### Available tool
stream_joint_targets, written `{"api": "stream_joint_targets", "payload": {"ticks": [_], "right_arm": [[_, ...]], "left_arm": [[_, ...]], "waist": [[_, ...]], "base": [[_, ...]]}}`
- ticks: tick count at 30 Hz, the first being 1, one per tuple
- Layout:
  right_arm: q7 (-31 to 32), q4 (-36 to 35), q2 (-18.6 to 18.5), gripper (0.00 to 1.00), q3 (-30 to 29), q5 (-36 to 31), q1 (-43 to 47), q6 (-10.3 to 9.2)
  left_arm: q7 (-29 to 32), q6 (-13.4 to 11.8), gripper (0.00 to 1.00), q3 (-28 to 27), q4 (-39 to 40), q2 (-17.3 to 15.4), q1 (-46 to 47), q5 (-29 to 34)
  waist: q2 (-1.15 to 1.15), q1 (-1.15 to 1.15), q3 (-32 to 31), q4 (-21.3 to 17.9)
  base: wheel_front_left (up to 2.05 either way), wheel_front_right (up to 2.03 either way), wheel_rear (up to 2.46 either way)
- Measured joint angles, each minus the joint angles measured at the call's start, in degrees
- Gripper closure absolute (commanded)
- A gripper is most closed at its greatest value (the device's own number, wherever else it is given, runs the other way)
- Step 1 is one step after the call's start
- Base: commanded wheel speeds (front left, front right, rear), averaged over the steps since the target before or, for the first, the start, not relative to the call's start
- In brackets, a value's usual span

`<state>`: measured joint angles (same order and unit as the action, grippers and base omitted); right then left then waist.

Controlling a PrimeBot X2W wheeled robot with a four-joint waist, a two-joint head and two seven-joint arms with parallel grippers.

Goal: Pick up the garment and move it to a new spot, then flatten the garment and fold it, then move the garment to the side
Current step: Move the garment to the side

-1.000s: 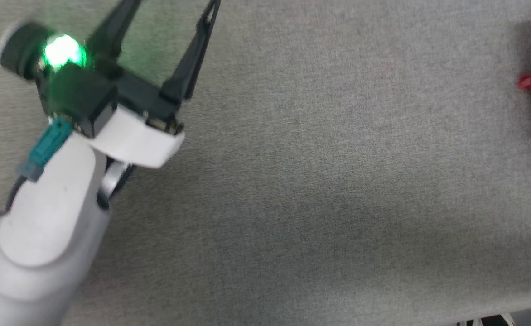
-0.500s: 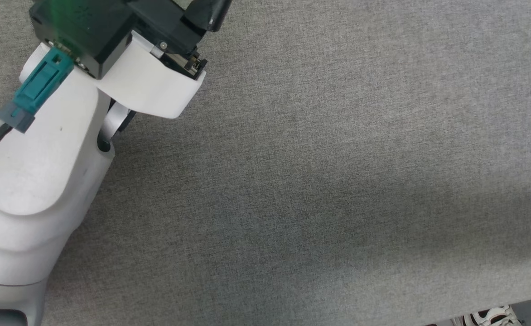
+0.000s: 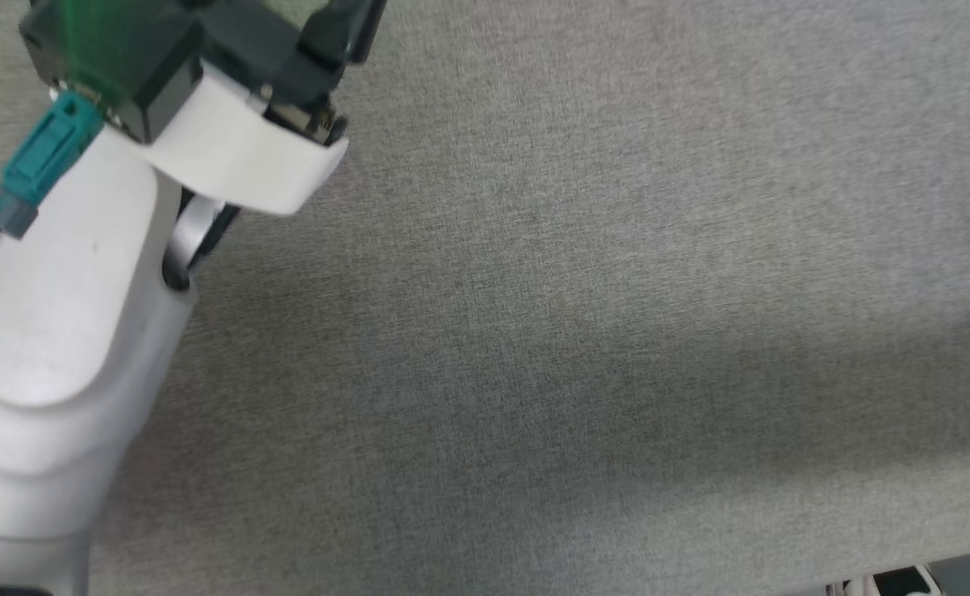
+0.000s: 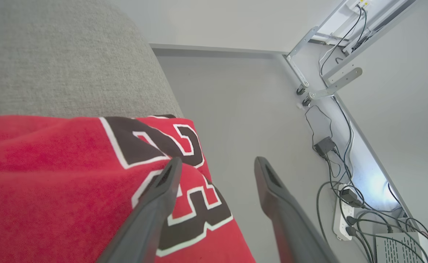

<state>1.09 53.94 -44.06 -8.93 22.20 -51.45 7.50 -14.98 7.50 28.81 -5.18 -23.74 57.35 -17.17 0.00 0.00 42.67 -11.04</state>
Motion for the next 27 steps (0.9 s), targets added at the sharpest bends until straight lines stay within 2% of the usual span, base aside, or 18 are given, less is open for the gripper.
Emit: {"api": "stream_joint_targets", "payload": {"ticks": [7, 19, 27], "right_arm": [[-3.53, -2.54, 1.0, 0.0, 7.56, 1.68, 1.79, 0.0], [-9.5, -15.13, 7.47, 0.0, 20.34, 7.69, 14.1, 0.01], [-13.82, -17.35, 11.95, 0.0, 23.43, 9.39, 22.73, 0.0]], "left_arm": [[0.0, -0.01, 0.0, -5.87, -1.02, 3.14, -11.47, -0.35], [0.01, 0.0, 0.0, -14.72, -4.09, 9.77, -33.54, -0.98], [0.0, -0.01, 0.0, -20.34, -6.38, 13.18, -43.72, -1.45]], "waist": [[0.0, 0.0, -5.93, 1.22], [0.0, 0.0, -19.23, 6.57], [0.01, 0.0, -26.66, 11.84]], "base": [[0.0, 0.0, 0.0], [0.0, 0.0, 0.0], [0.0, 0.0, 0.0]]}}
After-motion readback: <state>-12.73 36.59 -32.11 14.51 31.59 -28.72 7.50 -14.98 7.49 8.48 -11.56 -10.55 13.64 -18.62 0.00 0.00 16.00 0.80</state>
